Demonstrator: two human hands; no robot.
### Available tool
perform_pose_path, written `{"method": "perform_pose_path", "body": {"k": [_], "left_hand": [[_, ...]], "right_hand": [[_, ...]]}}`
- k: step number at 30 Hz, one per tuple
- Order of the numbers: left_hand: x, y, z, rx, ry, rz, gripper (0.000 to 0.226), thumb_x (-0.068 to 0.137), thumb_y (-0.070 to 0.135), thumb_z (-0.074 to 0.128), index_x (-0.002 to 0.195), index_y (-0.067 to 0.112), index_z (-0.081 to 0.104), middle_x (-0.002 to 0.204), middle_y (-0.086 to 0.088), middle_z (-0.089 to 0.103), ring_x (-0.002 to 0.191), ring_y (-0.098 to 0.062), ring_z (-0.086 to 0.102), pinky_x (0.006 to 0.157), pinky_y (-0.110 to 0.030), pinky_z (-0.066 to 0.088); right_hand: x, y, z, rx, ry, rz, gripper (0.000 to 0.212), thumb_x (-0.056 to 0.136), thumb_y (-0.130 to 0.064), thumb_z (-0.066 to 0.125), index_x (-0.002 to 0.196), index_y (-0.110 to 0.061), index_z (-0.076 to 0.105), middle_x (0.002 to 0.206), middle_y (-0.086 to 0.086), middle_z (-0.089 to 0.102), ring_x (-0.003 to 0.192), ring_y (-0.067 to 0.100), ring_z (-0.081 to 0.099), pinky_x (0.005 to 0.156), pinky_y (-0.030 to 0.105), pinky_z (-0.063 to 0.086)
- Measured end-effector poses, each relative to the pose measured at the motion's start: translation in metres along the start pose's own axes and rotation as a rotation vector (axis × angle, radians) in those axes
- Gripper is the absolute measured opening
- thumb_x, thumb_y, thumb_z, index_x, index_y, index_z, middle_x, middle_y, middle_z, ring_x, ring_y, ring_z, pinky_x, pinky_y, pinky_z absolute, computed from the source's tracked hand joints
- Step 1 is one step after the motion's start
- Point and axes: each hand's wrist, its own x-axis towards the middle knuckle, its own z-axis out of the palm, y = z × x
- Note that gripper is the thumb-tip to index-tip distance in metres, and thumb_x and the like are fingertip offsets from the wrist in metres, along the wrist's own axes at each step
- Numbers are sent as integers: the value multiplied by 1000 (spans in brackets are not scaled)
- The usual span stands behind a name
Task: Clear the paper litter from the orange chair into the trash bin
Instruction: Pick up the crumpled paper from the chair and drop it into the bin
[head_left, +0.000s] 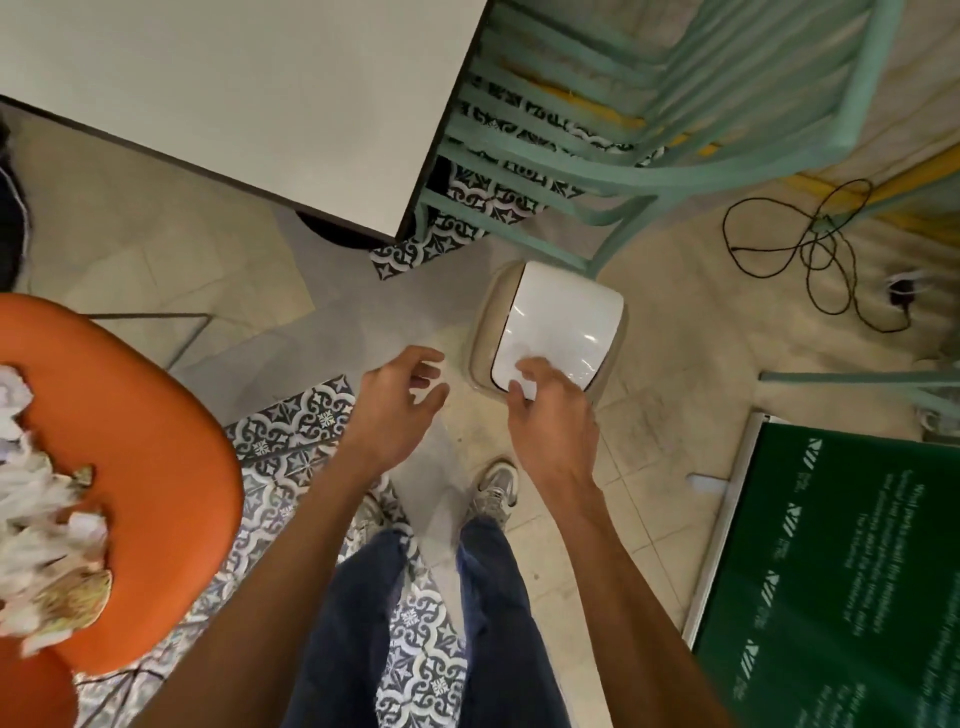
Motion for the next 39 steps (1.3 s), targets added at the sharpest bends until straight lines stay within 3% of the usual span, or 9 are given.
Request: {"method": "perform_pose_path", "body": {"k": [5,7,11,15,23,31,33,36,39], "left_hand": [[-50,-34,-35,-37,140,-45,19,97,11,70,113,20,73,89,13,73,83,11,67,80,-12,56],[-67,-55,-52,-50,179,-74,19,95,8,70,108,21,76,88,10,75,79,6,69,79,-16,58],[-98,-105,-98,-101,295,-146,19,95,9,68,103,25,76,86,10,77,80,1,71,75,-21,58],[-128,-167,-149,-123,377,-178,19,96,11,66,98,27,74,79,8,75,70,-7,70,71,-33,58],[-185,-320,-235,-85,466,-300,16,98,13,66,103,27,73,81,6,74,70,-9,68,66,-41,60],[-190,-433,-272,-48,511,-472,16,98,12,66,107,21,76,104,0,78,88,-19,72,81,-33,59],[-186,-448,-272,-55,500,-507,16,100,12,64,111,17,75,110,-1,77,94,-19,71,85,-34,59],[-174,-470,-266,-23,449,-541,16,99,12,66,113,16,72,116,-5,73,102,-24,69,85,-31,52],[-157,-489,-253,71,324,-527,35,94,15,71,127,10,62,130,-15,61,116,-36,62,93,-45,54]], "right_hand": [[-21,-35,7,126,32,-59,21,104,-35,67,121,-26,74,119,-5,79,101,13,76,93,35,64],[-32,-59,13,168,21,-66,20,103,-34,69,118,-23,77,116,-6,79,98,9,73,93,26,59],[-55,-119,36,297,-46,-100,13,102,-28,72,111,-22,78,106,-8,79,92,6,71,84,23,60],[-80,-183,83,434,-265,-160,9,100,-19,75,104,-26,79,100,-20,78,96,1,74,80,10,54],[-150,-287,221,370,-497,-273,11,98,-21,77,106,-29,79,101,-25,77,96,-2,74,86,16,58],[-188,-357,357,334,-624,-333,10,98,-20,76,104,-27,80,100,-18,78,95,-3,72,88,19,58],[-191,-369,381,302,-634,-382,12,99,-20,74,103,-30,77,99,-21,76,95,-4,71,88,19,57],[-189,-380,412,218,-614,-458,12,99,-18,71,104,-26,78,100,-14,79,92,1,73,89,30,60],[-181,-392,436,124,-602,-524,21,97,-12,68,111,-26,76,108,-8,78,94,9,73,87,38,60]]}}
